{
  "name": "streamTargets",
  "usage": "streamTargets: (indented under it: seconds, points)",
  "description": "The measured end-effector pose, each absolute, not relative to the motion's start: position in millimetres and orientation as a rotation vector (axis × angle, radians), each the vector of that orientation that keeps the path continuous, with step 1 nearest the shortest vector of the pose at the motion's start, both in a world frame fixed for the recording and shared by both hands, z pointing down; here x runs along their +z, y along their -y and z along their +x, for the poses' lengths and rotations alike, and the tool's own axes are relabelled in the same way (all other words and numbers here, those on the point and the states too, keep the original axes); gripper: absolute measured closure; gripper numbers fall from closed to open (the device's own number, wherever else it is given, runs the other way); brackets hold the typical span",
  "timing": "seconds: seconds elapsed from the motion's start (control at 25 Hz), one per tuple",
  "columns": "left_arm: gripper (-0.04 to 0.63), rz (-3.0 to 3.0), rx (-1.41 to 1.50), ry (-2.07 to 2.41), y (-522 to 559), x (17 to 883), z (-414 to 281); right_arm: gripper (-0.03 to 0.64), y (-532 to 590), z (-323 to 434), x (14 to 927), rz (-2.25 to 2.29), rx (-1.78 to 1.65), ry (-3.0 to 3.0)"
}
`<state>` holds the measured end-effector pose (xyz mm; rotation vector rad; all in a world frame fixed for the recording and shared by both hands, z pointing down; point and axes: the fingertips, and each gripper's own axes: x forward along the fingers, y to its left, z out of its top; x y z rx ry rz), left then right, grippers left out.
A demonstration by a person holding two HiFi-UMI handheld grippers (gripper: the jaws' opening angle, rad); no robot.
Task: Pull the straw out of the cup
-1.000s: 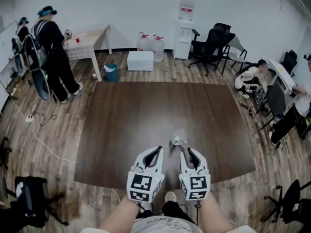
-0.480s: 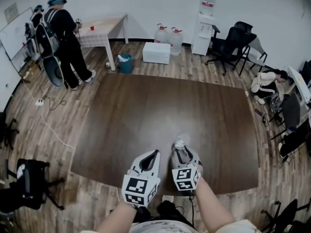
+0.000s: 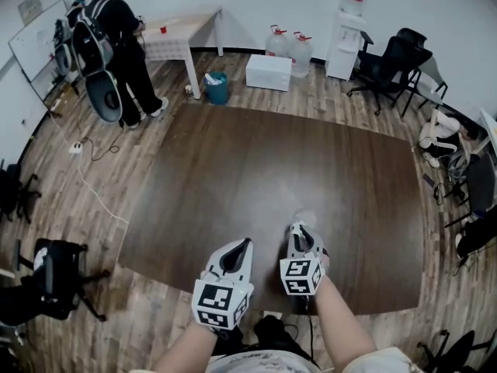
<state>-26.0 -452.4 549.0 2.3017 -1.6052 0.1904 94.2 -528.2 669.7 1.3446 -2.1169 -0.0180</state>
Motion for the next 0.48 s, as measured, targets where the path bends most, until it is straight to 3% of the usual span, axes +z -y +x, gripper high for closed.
streamTargets:
  seconds: [0.12,0.48]
  points:
    - [0.594,2.304,0.188,1.602,455,549,-25,0.558,530,97,668,1.363,-0.030,2.110]
    - [0.594,2.329,0.156,1.583,465,534,-23,0.561,529,101,627,1.428,0.041,2.205]
